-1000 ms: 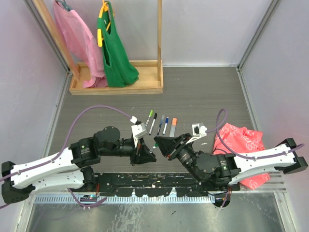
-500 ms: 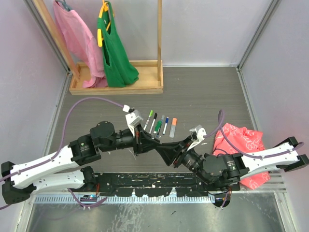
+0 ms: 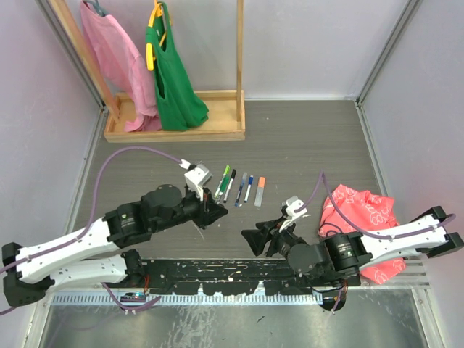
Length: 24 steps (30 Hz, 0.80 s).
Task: Insert the pens into the pen caps
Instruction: Place the pen at the center of the board.
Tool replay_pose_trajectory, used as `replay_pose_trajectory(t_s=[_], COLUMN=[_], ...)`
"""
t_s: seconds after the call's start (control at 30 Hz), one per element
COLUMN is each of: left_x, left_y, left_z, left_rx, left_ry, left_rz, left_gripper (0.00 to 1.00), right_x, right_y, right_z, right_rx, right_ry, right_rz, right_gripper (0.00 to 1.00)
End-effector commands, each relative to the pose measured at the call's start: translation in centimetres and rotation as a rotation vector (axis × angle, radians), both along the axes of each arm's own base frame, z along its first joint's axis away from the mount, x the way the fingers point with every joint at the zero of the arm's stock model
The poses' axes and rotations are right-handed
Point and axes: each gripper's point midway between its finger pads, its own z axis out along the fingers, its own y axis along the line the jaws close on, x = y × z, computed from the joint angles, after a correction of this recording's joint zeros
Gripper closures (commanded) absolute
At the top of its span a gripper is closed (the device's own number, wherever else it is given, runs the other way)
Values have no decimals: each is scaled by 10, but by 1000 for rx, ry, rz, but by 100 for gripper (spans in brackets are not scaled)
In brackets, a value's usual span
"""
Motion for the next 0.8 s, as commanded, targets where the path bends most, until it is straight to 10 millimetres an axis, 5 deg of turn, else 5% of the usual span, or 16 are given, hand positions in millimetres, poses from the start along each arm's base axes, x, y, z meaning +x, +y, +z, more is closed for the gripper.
replay_pose_trajectory(t_s=[0.0, 0.17, 0.53, 0.77], left_x=[16, 32, 71, 117], left_y=[16, 25, 52, 62], left_z=[-48, -69, -91, -103], left_rx=[178, 243, 320, 373], left_ry=[74, 97, 198, 264], left_rz=[124, 207, 313, 324], left_gripper=[100, 100, 100, 100], right_x=[5, 17, 88, 105], right_y=[-10, -10, -25, -40], right_z=[-24, -43, -78, -108], right_rx=[-65, -164, -246, -222], right_ry=[40, 68, 188, 311], right_rz=[-69, -100, -154, -141], right_gripper=[40, 38, 32, 16])
